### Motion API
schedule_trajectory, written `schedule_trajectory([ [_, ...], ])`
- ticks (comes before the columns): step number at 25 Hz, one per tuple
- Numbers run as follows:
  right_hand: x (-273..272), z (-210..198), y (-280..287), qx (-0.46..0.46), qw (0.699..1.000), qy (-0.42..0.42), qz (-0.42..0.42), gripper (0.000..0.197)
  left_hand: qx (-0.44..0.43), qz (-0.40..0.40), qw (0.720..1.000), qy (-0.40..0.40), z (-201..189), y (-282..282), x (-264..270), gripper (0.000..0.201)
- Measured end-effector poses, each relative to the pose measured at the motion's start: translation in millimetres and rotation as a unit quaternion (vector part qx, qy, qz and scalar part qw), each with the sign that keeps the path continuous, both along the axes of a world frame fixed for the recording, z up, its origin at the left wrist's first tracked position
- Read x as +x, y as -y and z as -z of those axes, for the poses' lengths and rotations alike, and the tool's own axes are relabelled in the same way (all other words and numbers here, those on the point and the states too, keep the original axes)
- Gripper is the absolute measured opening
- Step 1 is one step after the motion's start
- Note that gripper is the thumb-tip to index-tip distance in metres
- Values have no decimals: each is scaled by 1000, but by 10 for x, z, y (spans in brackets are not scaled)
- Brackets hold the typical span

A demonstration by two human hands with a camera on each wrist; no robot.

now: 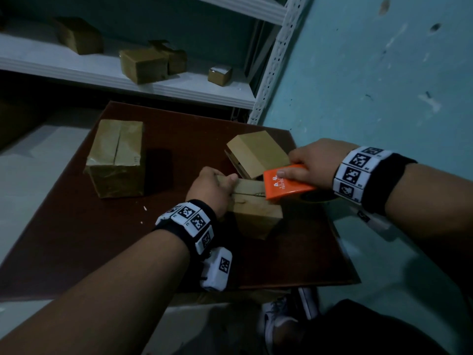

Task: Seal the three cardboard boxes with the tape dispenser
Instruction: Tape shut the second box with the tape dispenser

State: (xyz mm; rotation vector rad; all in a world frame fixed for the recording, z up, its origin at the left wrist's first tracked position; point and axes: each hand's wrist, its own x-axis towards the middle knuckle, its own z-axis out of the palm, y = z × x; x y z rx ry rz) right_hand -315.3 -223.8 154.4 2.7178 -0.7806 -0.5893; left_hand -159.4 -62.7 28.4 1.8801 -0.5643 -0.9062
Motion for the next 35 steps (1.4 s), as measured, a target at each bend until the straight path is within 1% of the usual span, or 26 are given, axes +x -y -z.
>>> schedule_trajectory([
  [2,-135,0,103,-13,1000,4,8,54,7,5,1000,13,32,-6,-21,57],
  [3,-198,23,148,-18,1000,2,10,52,14,7,1000,22,46,-1,-26,62],
  [9,-523,164,425,-15,999,-1,28,51,46,-1,998,36,51,55,-11,64],
  [15,-635,204,496,-19,999,-31,29,50,53,0,998,38,32,51,-25,68],
  [18,-610,141,453,-23,998,-48,37,51,50,-1,998,41,41,60,-21,69],
  [22,-444,311,229,-31,995,-80,50,52,44,-1,998,48,58,65,-31,68],
  [24,-262,367,175,-5,994,-82,69,54,42,-2,998,48,59,65,-24,68],
  [25,-174,400,181,46,991,-88,92,56,41,-3,998,49,59,62,-20,68],
  [26,-107,435,208,109,980,-114,118,55,39,-4,998,53,60,60,-18,68],
  [27,-92,484,236,139,970,-145,139,47,38,-5,998,57,59,61,-22,69],
  [28,-126,542,247,114,970,-155,146,39,38,-6,998,59,56,69,-32,69],
  [29,-192,610,263,50,979,-143,139,39,37,-4,998,60,58,75,-38,68],
  [30,-257,663,296,-13,986,-111,124,45,35,-2,998,58,70,72,-33,68],
  [31,-302,689,318,-53,988,-73,122,52,33,-2,998,57,84,66,-19,68],
  [33,-393,769,360,-64,987,4,145,57,30,-3,998,57,98,74,-5,68],
  [35,-484,877,379,-50,986,55,151,46,31,-6,998,55,86,93,-12,68],
])
